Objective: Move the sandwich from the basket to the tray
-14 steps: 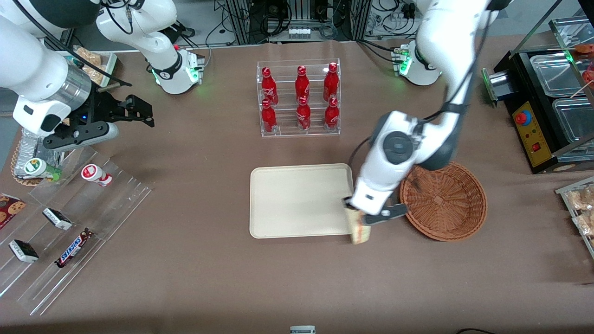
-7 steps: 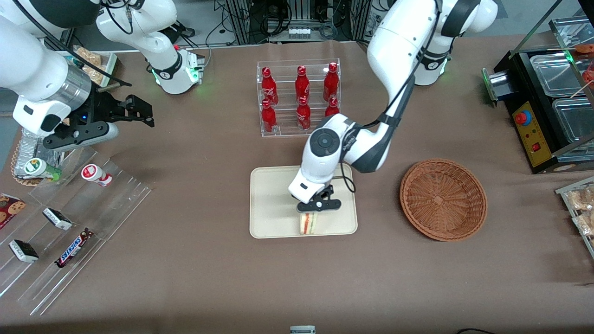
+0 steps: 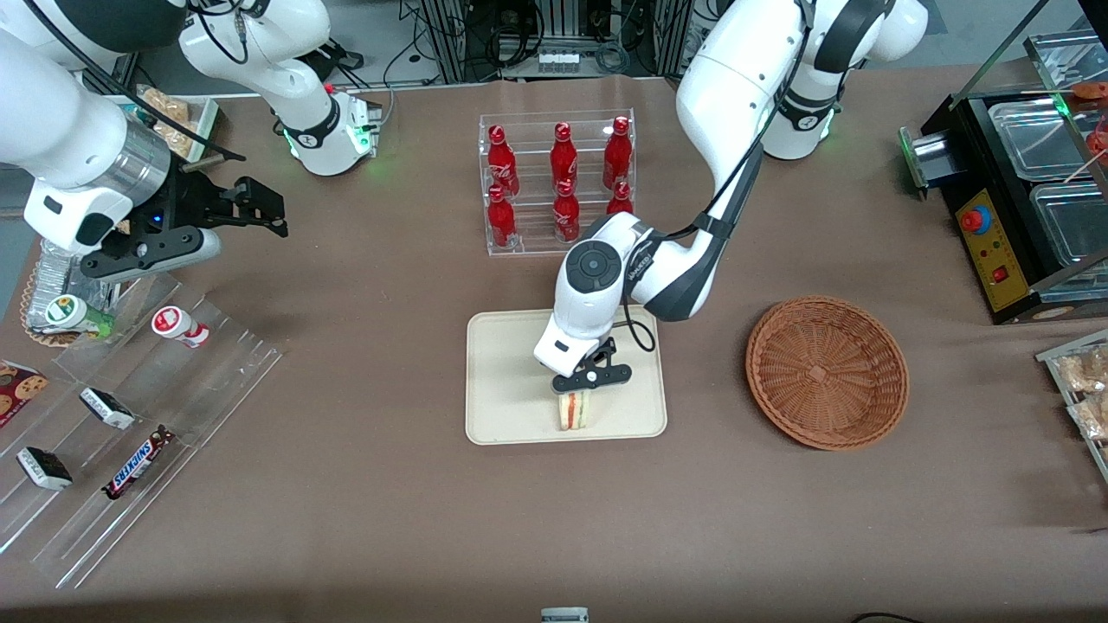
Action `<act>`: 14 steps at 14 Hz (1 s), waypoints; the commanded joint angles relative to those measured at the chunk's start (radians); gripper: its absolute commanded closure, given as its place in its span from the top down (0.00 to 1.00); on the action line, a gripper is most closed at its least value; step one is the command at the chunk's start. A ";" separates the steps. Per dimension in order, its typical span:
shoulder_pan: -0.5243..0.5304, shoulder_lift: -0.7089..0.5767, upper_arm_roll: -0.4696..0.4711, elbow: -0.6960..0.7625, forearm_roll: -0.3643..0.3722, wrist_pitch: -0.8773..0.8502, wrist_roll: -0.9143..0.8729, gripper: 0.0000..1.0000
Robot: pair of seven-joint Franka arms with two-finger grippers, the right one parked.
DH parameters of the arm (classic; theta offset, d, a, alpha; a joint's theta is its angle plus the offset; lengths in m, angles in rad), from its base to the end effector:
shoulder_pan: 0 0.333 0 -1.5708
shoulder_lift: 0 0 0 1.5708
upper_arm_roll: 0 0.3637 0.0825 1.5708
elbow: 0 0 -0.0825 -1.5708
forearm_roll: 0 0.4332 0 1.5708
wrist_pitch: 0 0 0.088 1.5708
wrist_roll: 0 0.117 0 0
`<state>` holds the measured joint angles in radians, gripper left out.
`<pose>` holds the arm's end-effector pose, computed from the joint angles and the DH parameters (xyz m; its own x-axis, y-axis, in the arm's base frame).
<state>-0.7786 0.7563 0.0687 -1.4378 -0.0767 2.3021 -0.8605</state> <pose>0.6053 -0.5378 0.2492 0.9820 0.1789 0.0600 0.1730 -0.9805 0.0931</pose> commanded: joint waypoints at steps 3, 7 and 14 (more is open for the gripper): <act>-0.051 -0.008 0.014 -0.024 0.011 -0.015 0.001 0.31; -0.048 -0.052 0.017 -0.024 0.021 -0.016 0.047 1.00; -0.041 -0.302 0.098 -0.029 0.054 -0.214 0.054 1.00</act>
<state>-0.8151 0.5405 0.1477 -1.4317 -0.0584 2.1507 -0.8091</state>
